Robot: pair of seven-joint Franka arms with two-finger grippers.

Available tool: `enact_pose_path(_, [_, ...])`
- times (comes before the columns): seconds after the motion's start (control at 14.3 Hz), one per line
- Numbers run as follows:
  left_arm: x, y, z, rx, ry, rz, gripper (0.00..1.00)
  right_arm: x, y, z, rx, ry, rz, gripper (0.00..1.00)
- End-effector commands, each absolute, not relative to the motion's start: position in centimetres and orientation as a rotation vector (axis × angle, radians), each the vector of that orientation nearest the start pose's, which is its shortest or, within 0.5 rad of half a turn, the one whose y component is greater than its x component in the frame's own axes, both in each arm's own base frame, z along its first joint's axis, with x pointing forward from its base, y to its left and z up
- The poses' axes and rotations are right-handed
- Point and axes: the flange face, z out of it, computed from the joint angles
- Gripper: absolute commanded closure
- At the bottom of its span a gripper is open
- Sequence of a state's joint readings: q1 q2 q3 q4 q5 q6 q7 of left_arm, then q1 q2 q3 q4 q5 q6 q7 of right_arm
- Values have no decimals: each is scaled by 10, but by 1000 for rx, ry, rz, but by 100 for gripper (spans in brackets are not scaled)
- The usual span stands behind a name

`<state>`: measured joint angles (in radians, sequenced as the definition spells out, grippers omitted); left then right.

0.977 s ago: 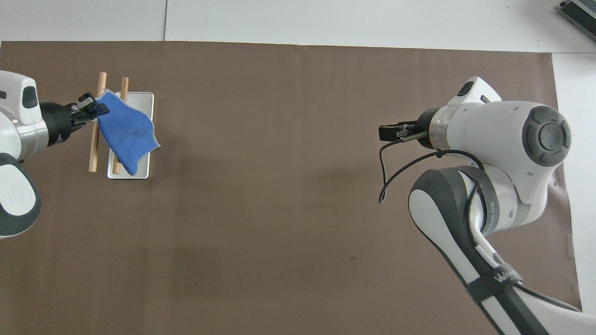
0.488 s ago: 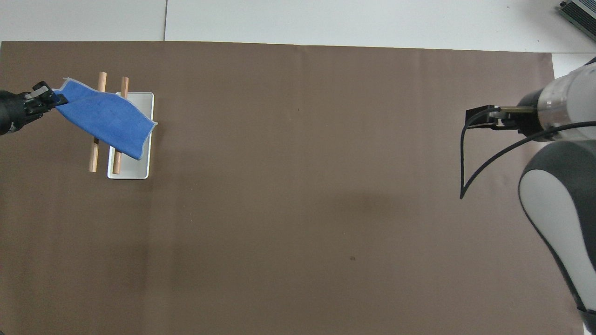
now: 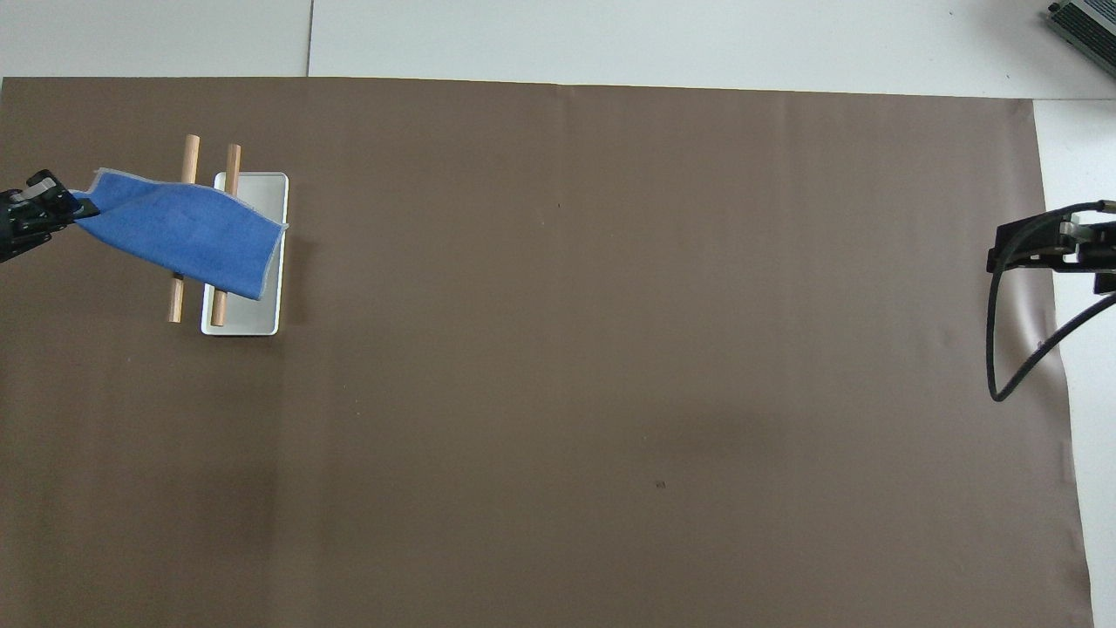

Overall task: Right arm passes towel to left arm to hang
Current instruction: 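Drape the towel over the rods while the right gripper returns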

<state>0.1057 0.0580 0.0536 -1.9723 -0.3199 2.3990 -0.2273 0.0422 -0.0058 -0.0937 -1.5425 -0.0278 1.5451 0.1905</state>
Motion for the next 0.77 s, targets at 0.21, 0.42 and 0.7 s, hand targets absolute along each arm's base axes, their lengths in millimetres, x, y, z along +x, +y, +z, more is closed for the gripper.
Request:
enact_pose_path(0.21, [582, 103, 480, -3215, -987, -518, 92, 529, -42, 630, -3102, 409, 16, 0])
enact_pose_path(0.42, [580, 109, 481, -3219, -984, -495, 0, 527, -42, 630, -3104, 394, 33, 0])
enact_pose_path(0.7, [579, 113, 486, -3215, -988, -504, 0, 535, -39, 643, -3134, 239, -33, 0])
